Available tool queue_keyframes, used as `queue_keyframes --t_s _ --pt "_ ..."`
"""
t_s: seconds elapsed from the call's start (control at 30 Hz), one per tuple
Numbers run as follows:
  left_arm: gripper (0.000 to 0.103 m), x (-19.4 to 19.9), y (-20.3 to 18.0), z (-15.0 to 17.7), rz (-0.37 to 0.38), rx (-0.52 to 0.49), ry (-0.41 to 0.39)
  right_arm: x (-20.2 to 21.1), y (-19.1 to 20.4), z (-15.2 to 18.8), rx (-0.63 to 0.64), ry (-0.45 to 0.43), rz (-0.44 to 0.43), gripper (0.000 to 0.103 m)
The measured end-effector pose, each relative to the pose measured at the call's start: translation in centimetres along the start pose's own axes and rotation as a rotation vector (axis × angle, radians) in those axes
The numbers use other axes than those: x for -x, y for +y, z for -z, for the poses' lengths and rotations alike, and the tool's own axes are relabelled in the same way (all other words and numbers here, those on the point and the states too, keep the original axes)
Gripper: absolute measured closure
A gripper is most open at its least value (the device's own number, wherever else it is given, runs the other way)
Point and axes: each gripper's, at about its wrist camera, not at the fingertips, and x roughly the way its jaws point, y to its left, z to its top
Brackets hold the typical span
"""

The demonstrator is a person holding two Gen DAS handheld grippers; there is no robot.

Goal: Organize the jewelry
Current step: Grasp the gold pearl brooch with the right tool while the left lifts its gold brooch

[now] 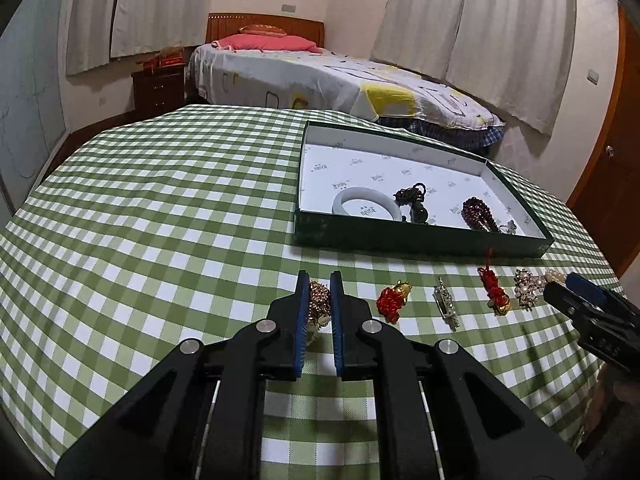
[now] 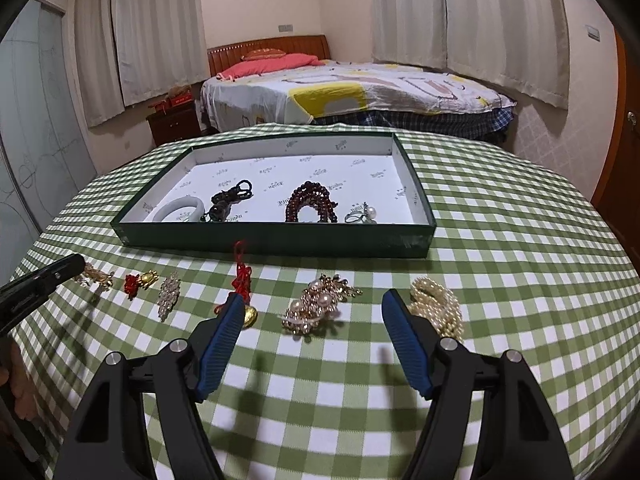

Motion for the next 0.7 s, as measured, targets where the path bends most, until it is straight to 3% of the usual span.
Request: queue_keyframes --t_s 0.13,0.27,0.4,0.5,0.7 --pt "0.092 -0.3 0.1 0.0 -0.001 0.003 0.006 -1.4 -0.4 -0.5 -0.031 0.041 0.008 0.047" --pt "0.092 -0.3 0.2 0.1 -0.003 0.003 0.004 -2.7 -0.7 -0.7 -0.047 0.084 0.017 0.049" --pt "0.092 -0.5 0.4 0.1 -0.006 0.002 0.003 -3.6 -0.5 -0.4 -0.039 0.126 0.005 0.066" --pt "0.092 -0.5 0.4 0.1 -0.007 0.003 0.001 -3.5 -0.4 -0.2 -0.043 0.124 -0.016 0.075" --pt "0.092 -0.5 0.5 0.1 -0.007 0.004 -0.003 -2.9 -0.3 0.2 -0.045 0.106 -0.036 0.079"
